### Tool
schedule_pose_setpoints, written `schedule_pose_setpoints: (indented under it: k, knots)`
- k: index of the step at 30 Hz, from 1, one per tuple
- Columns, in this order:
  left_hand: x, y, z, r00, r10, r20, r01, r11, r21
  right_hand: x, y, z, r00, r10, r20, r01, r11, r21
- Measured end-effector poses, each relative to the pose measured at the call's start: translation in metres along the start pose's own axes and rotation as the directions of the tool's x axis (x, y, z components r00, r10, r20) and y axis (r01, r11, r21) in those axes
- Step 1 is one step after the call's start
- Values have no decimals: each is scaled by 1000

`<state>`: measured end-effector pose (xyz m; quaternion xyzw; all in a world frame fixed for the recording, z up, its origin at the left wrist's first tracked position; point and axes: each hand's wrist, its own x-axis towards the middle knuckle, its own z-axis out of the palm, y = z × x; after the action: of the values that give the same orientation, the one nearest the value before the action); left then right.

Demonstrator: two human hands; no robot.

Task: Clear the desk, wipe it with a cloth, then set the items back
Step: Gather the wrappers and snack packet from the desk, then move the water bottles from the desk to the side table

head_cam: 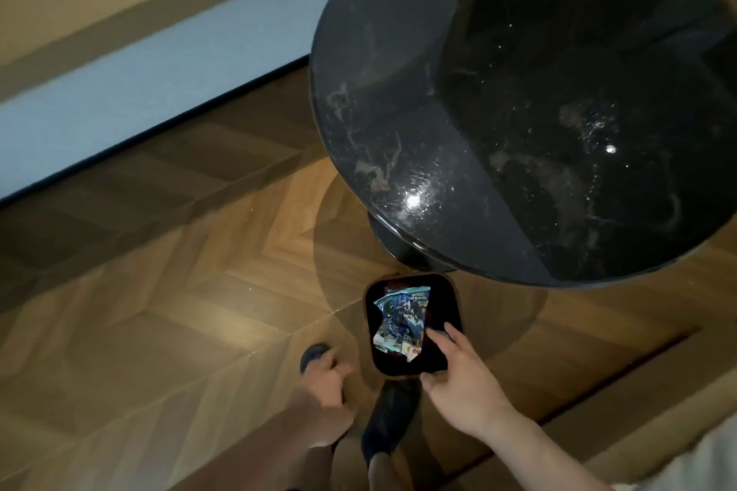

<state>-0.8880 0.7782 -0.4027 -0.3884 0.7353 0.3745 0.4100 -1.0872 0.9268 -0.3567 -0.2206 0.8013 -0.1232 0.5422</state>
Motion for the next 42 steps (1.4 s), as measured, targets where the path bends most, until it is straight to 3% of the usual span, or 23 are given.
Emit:
schedule_pose_setpoints:
  k: [2,9,13,18,22,28,38,42]
  knots:
    - [-30,-4,-16,999,9,-37,-9,1000,7,-19,-21,-6,998,-53,14,54,998,-43]
    - [-166,0,-84,933,51,-357,-99,988,-119,-96,-113,-42,976,-210,64,218,963,-159]
    - [-239,-13,-133,848,19,-529,-160,962,-223,-136,-184,-68,949,-314,32,315,945,-87]
    - [-321,-50,-199,721,19,-693,-237,946,-220,-193,-283,-79,881,-470,47,468,853,-230]
    - [-384,-93,-245,643,2,-766,-177,973,-146,-231,-356,-73,820,-567,74,553,753,-357]
    - [-456,-169,-276,513,-103,-852,-117,975,-189,-256,-456,-43,755,-653,66,595,639,-488]
    - [-508,-261,-302,430,-284,-857,-48,941,-336,-268,-597,7,660,-689,298,704,430,-565]
    - [-516,-281,-318,417,-375,-828,-21,907,-421,-256,-642,20,655,-659,370,715,384,-584]
